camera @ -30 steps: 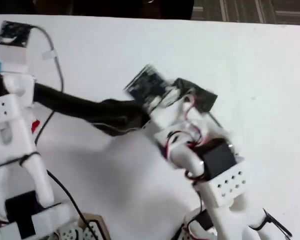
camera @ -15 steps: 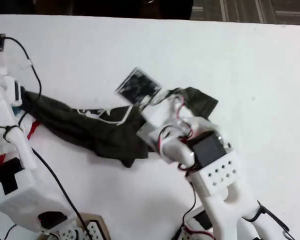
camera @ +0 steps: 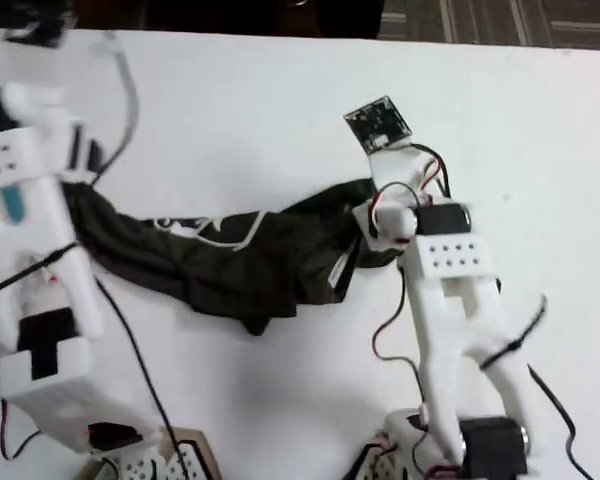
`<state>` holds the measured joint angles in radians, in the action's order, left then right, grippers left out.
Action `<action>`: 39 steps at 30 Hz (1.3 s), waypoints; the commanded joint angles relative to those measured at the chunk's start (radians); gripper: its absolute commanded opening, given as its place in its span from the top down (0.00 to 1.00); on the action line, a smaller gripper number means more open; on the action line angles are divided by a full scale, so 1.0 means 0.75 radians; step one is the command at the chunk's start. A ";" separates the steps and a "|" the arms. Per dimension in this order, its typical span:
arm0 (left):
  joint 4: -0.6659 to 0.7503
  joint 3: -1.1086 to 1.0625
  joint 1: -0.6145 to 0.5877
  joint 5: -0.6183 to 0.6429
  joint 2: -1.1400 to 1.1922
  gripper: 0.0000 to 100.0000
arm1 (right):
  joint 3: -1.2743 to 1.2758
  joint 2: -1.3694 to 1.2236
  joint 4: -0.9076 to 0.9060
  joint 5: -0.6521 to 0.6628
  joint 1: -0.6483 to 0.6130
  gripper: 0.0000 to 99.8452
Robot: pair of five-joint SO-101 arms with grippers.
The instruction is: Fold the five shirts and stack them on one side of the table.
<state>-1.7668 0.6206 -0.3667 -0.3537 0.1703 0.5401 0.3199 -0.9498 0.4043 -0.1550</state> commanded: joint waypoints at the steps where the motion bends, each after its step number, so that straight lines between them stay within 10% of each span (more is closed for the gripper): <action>1: -0.025 -0.038 0.155 0.010 -0.063 0.79 | -0.020 -0.046 0.044 0.006 0.040 0.69; 19: 0.389 -1.263 0.714 0.117 -0.509 0.79 | -0.172 -0.048 -0.069 0.006 0.320 0.69; 39: 0.646 -1.306 0.990 0.450 -0.149 0.79 | -0.172 -0.048 -0.124 0.006 0.425 0.69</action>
<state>-1.3157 -0.3736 0.3621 -0.0238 0.0445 0.4542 0.2785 -1.0357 0.4043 0.1519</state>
